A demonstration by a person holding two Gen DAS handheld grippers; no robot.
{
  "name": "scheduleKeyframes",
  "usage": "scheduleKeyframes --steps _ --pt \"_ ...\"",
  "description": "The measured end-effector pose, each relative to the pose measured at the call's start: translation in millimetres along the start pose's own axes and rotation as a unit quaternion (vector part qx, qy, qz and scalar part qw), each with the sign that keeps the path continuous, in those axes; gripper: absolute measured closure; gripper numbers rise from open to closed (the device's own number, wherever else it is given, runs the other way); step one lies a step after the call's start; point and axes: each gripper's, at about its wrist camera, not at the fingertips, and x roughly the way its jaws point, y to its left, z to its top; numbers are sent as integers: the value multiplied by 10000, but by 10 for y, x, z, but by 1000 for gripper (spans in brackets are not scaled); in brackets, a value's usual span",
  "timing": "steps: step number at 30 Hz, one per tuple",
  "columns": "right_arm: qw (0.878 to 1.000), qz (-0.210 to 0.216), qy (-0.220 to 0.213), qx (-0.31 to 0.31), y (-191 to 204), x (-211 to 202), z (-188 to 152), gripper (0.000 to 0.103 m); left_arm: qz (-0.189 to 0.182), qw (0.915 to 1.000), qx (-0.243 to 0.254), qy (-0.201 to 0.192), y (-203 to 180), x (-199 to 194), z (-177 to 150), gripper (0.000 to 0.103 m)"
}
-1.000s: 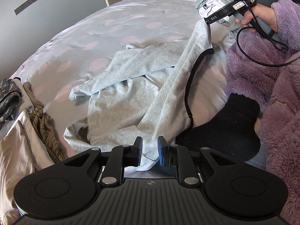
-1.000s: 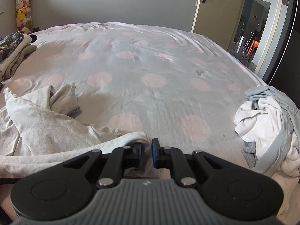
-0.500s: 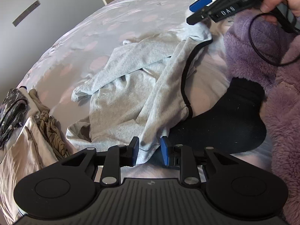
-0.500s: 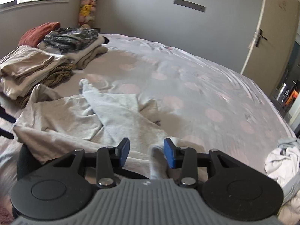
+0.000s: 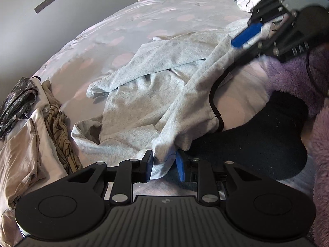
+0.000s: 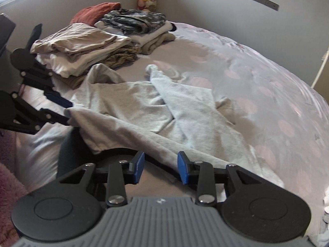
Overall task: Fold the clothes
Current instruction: 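Grasp the grey garment edge with the left gripper while the right gripper approaches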
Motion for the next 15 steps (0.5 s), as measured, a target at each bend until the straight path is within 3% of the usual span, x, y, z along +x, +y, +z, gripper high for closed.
scheduleKeyframes --steps 5,15 --pt "9956 670 -4 -658 367 206 80 69 -89 9999 33 43 68 -37 47 96" --pt "9904 844 259 -1062 545 633 73 69 -217 9997 100 87 94 -46 46 98"
